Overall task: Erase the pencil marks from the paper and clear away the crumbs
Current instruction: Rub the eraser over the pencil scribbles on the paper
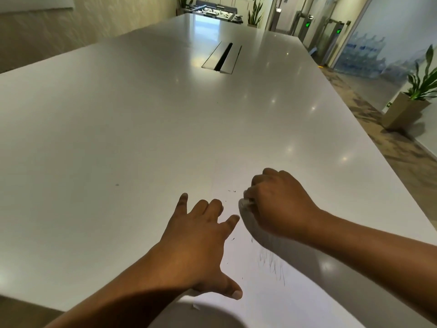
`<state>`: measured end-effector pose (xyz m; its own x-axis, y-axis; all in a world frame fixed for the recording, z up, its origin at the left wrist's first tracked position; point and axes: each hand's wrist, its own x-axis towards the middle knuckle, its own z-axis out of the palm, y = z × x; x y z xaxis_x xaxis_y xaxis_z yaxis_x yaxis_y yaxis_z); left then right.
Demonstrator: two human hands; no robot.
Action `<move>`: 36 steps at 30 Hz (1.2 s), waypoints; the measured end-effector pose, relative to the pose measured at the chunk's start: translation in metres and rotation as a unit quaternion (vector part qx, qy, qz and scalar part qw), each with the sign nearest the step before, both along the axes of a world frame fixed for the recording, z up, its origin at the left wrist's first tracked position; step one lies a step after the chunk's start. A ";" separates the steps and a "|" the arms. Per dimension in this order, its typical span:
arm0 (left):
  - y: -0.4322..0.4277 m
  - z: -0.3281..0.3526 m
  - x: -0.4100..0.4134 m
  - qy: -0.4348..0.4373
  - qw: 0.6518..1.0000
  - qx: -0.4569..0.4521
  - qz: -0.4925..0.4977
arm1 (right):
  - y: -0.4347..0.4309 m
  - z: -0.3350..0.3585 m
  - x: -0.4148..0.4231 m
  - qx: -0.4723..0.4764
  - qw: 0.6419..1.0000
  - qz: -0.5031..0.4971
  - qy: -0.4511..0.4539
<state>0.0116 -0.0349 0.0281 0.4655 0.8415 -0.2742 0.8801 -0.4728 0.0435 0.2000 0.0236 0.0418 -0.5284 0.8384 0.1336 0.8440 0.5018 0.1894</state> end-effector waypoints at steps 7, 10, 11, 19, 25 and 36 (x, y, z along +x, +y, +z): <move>-0.001 0.001 -0.001 0.004 1.000 -0.001 0.000 | 0.033 0.001 0.001 -0.113 0.972 -0.090 0.186; -0.002 0.000 -0.003 -0.005 1.000 -0.002 0.003 | 0.010 0.000 0.021 -0.189 0.866 -0.118 0.448; -0.002 0.000 -0.003 -0.011 1.000 0.000 0.003 | 0.000 -0.001 0.023 -0.216 0.800 -0.127 0.546; 0.011 0.017 0.000 -0.154 0.984 0.079 0.035 | -0.015 -0.031 0.037 -0.285 0.644 -0.118 0.700; 0.031 0.018 0.010 -0.258 0.955 0.089 0.116 | -0.019 -0.035 0.032 -0.237 0.720 -0.088 0.646; 0.075 0.007 -0.021 -0.243 0.968 -0.043 0.054 | -0.017 -0.039 0.040 -0.263 0.698 -0.084 0.661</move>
